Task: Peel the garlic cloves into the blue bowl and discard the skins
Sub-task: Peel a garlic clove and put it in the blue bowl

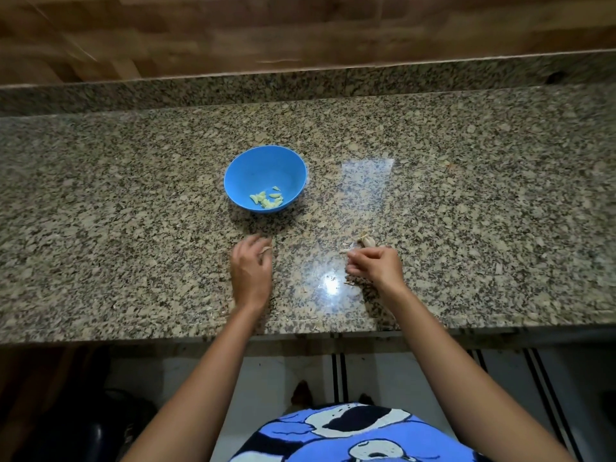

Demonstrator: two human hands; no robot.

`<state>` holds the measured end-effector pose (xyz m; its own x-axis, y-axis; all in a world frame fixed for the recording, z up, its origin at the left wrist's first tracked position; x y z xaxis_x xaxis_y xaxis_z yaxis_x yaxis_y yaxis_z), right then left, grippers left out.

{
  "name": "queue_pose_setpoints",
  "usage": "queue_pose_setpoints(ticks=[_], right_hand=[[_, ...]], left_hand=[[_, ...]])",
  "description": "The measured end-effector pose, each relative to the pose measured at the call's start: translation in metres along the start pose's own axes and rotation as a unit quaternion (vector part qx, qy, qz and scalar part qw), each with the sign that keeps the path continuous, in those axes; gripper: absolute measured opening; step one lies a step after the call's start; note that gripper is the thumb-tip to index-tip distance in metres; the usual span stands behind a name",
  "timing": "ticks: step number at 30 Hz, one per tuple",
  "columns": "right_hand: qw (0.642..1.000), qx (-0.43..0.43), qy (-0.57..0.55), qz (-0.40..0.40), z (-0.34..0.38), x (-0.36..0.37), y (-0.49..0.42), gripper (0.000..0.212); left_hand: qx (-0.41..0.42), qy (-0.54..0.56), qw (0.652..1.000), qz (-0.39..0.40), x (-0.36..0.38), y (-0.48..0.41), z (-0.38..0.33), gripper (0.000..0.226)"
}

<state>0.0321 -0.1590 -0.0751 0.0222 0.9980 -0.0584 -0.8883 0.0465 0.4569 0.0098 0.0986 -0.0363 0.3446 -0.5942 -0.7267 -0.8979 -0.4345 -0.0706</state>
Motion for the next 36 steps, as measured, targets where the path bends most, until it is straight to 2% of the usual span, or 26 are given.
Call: queue_pose_setpoints(ticks=[2,4,6,8,14,21,25,29,34,36], right_hand=[[0.998,0.016,-0.033,-0.048,-0.005,-0.018,0.005,0.012],[0.994,0.02,-0.063,-0.089,-0.009,-0.037,0.01,0.015],[0.989,0.012,-0.083,-0.12,-0.01,-0.057,0.014,0.012],[0.983,0.016,-0.104,-0.147,-0.013,-0.072,0.016,0.008],[0.959,0.04,-0.201,-0.194,-0.031,-0.105,0.026,0.02],[0.94,0.04,-0.237,-0.241,-0.043,-0.14,0.038,0.022],[0.93,0.033,-0.251,-0.266,-0.048,-0.157,0.05,0.024],[0.926,0.04,-0.243,-0.287,-0.053,-0.169,0.062,0.021],[0.933,0.033,-0.204,-0.293,-0.047,-0.164,0.062,0.018],[0.939,0.027,-0.199,-0.279,-0.041,-0.149,0.057,0.016]], left_hand=[[0.088,0.025,0.992,0.092,0.037,0.014,-0.04,0.032],[0.13,0.014,0.969,0.21,0.08,0.033,-0.068,0.043],[0.145,-0.001,0.95,0.278,0.109,0.039,-0.085,0.051],[0.156,-0.022,0.938,0.31,0.125,0.039,-0.092,0.052],[0.261,-0.076,0.904,0.331,0.133,0.067,-0.097,0.048],[0.377,-0.088,0.848,0.362,0.166,0.114,-0.132,0.05],[0.449,-0.092,0.782,0.423,0.198,0.145,-0.164,0.053],[0.497,-0.088,0.737,0.45,0.201,0.165,-0.186,0.046],[0.591,-0.094,0.66,0.455,0.164,0.16,-0.158,0.039],[0.604,-0.112,0.648,0.45,0.148,0.148,-0.136,0.037]])
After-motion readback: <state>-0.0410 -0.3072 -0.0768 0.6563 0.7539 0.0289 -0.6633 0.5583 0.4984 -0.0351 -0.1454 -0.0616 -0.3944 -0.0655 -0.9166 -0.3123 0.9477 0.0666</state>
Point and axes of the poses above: each hand's wrist, its own y-axis away from the middle knuckle, its own x-axis out of the palm, z = x × y, the point moved 10 cm from there along -y, towards the middle knuckle, and after that the axes turned 2 degrees about -x, right-handed, at the moved point
